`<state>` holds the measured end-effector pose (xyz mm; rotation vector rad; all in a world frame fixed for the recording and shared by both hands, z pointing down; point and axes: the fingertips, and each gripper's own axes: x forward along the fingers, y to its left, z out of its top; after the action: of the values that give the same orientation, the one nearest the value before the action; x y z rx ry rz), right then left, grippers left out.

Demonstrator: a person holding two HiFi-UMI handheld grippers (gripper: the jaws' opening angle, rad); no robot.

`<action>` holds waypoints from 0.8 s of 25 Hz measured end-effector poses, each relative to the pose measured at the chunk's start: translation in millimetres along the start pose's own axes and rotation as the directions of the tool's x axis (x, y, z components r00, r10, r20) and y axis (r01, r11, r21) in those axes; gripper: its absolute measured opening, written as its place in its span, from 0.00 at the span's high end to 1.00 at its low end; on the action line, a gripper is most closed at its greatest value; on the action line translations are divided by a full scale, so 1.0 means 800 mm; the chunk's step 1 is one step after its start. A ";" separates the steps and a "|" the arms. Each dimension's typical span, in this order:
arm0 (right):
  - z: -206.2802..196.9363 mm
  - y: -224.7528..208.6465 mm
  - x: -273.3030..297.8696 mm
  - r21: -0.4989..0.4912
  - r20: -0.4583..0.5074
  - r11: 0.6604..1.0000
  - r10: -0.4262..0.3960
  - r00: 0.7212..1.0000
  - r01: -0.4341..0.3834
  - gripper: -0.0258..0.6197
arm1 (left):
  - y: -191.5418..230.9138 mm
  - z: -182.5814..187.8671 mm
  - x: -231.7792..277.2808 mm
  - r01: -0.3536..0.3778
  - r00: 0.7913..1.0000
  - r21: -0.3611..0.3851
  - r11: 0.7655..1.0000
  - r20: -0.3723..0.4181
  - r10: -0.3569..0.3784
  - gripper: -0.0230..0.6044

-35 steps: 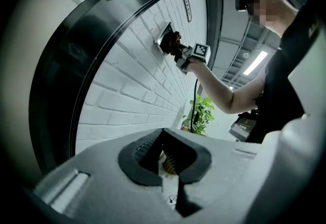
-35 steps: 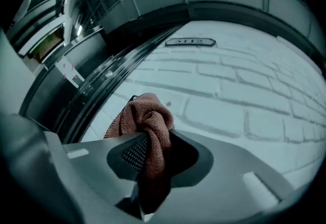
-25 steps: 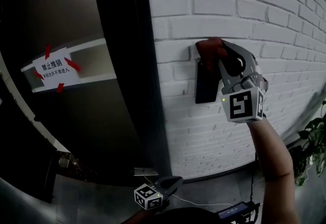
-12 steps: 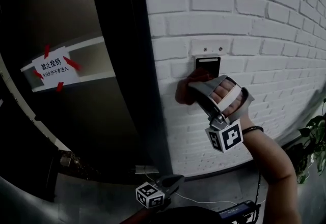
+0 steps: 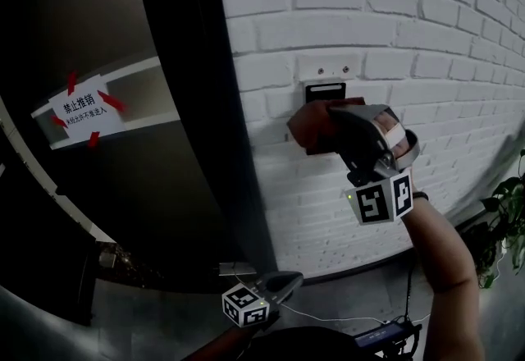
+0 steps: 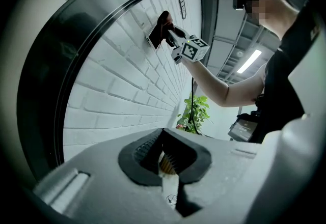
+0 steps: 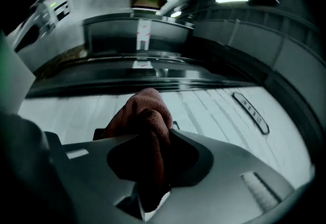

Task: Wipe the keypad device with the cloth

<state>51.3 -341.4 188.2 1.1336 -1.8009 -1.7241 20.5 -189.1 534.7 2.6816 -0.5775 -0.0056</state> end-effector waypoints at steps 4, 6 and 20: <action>-0.001 -0.003 0.001 0.297 0.017 0.955 -0.006 1.000 0.001 0.83 | -0.013 0.005 0.012 0.036 0.999 0.002 0.999 -0.003 -0.036 0.96; -0.003 0.031 -0.006 0.274 0.012 0.961 0.030 0.999 -0.032 0.83 | -0.020 0.015 0.018 0.048 0.999 0.011 0.999 -0.006 -0.048 0.96; -0.086 0.039 -0.047 0.379 -0.155 0.914 -0.092 0.984 0.145 0.82 | -0.040 0.051 0.039 0.077 0.997 0.079 0.994 0.004 -0.078 0.96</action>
<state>116.9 -358.8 238.0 1.5070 -2.0825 -1.3418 58.6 -190.1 487.3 2.7796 -0.4851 -0.0134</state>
